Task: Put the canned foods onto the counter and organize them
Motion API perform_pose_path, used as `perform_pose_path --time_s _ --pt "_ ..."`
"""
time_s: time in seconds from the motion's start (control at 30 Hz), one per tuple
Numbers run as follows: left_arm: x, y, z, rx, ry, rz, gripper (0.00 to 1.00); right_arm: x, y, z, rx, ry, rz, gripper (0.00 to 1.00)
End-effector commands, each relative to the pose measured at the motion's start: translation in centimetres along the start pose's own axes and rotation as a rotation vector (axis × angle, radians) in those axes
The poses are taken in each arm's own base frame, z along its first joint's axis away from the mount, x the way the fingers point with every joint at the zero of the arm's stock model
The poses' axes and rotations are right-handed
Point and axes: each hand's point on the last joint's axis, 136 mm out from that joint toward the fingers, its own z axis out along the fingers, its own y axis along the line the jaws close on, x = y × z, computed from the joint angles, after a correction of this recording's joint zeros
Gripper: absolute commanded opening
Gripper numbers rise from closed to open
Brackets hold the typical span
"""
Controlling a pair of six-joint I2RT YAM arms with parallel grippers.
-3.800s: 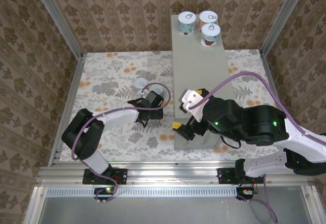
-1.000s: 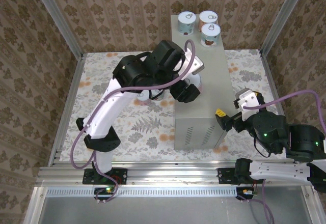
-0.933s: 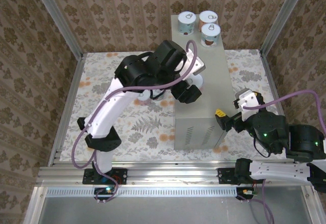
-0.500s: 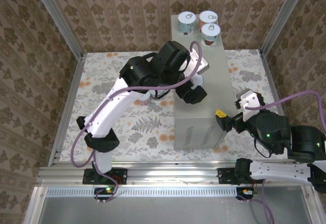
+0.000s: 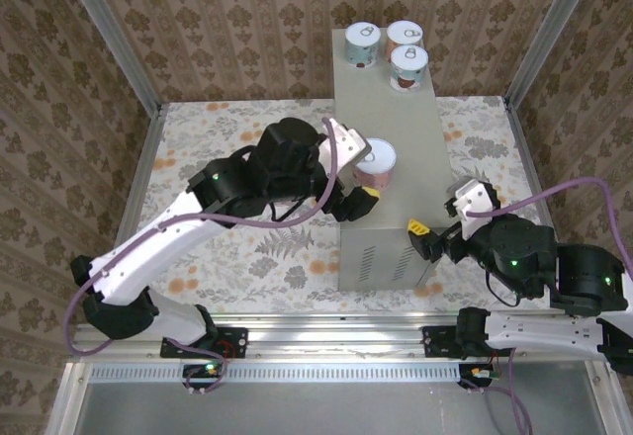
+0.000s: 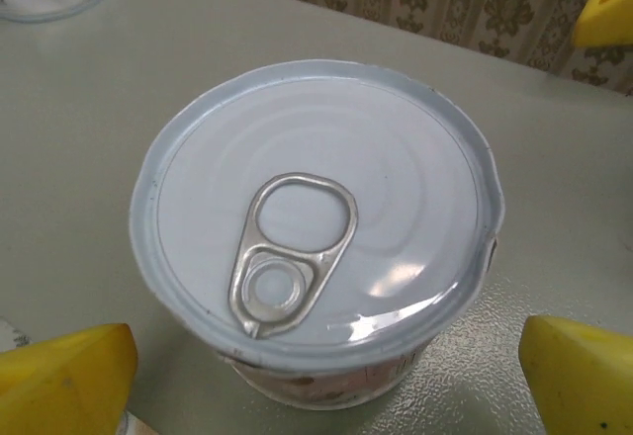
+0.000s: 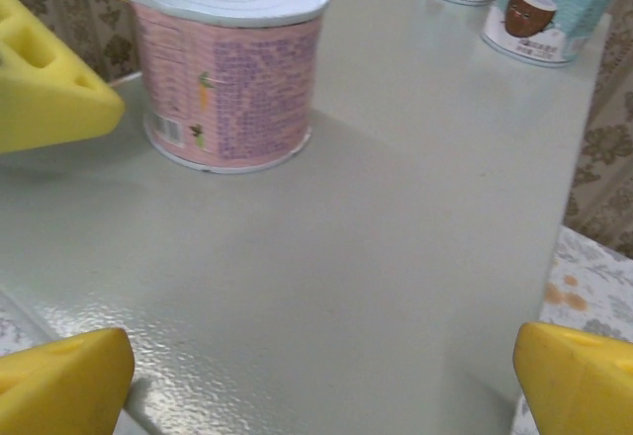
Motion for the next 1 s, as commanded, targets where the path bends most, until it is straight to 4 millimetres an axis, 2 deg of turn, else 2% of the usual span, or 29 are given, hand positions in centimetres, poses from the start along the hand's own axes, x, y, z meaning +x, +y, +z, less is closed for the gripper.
perform_pose_path --time_s 0.0,0.17,0.33,0.43,0.63,0.97 --pt "-2.6 0.2 -0.6 -0.02 -0.141 0.019 1.0 -0.7 1.0 0.0 -0.058 -0.037 0.02 1.0" --pt "-2.5 0.4 0.1 -0.029 -0.166 0.016 1.0 -1.4 1.8 -0.2 -0.113 -0.075 0.05 1.0" --pt "-2.6 0.8 1.0 -0.046 -0.183 0.012 0.99 -1.3 1.7 -0.4 -0.116 -0.079 0.064 1.0" --pt "-2.9 0.9 1.3 -0.049 -0.198 0.011 0.95 -1.1 1.6 -0.4 -0.113 -0.071 0.07 1.0" --pt "-3.3 1.7 1.6 -0.06 -0.21 -0.008 0.79 -1.0 1.2 -0.6 -0.102 -0.082 0.082 1.0" --pt "-3.7 4.8 2.2 -0.09 -0.24 -0.036 0.75 -1.0 0.5 -0.7 -0.07 -0.084 0.089 1.0"
